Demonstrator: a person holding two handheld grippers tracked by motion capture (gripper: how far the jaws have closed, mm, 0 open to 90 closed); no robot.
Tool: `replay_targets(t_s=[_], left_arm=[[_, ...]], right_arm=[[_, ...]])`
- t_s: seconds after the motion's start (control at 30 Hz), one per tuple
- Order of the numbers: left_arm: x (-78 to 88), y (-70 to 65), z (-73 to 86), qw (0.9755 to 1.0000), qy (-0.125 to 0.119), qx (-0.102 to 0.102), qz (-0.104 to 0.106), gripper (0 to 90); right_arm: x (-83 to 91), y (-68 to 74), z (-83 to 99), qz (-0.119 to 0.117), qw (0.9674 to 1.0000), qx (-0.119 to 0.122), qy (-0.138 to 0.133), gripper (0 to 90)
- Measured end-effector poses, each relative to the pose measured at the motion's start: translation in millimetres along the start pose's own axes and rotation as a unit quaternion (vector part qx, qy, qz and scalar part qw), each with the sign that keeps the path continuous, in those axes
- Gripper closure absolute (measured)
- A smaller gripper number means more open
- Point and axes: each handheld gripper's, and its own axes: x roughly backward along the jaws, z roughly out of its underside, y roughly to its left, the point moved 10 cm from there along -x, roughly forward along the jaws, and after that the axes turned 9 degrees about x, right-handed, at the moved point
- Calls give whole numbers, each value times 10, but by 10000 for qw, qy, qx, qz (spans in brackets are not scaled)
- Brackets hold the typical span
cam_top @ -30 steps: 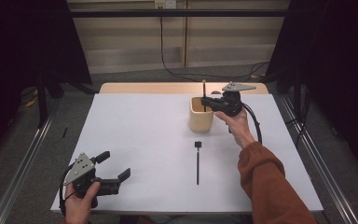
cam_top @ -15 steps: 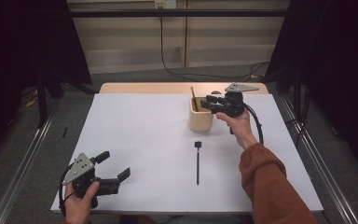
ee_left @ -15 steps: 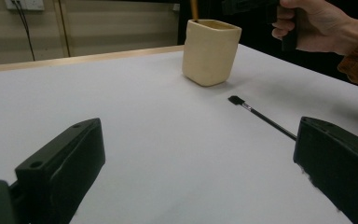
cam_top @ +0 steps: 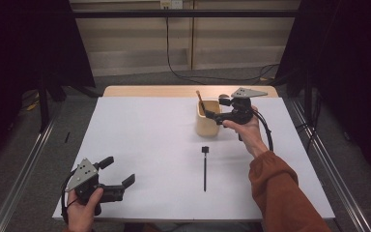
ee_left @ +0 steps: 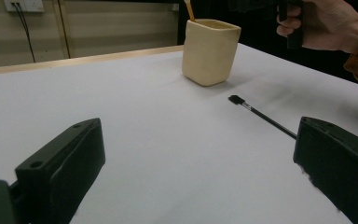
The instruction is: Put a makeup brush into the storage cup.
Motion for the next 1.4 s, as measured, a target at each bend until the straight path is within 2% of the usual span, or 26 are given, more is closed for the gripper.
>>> replay_targets(t_s=[0.07,0.23,0.8,0.93,1.2,1.33,1.4], left_arm=[[-4,-2,-1,10000,0,-1,-1,20],[-4,-3,-4,10000,-5,-6,8,20],[26,0,-32,10000,-84,-20,27,20],[26,-10,-36,9999,-96,-51,28,20],[21,-7,-29,10000,-77,-28,24,20],[18,-21,-24,9999,-63,-91,34,20],[20,-19,-22,9999,-53,-101,36,20]], right_arm=[[33,10,5,39,10000,-10,3,67],[116,34,40,34,10000,11,-33,14],[484,172,145,42,10000,32,-73,19],[578,219,201,85,9999,90,-1,21],[782,278,278,104,9999,70,-30,29],[899,311,321,80,9999,-1,-67,34],[955,309,354,163,9999,-17,-53,37]])
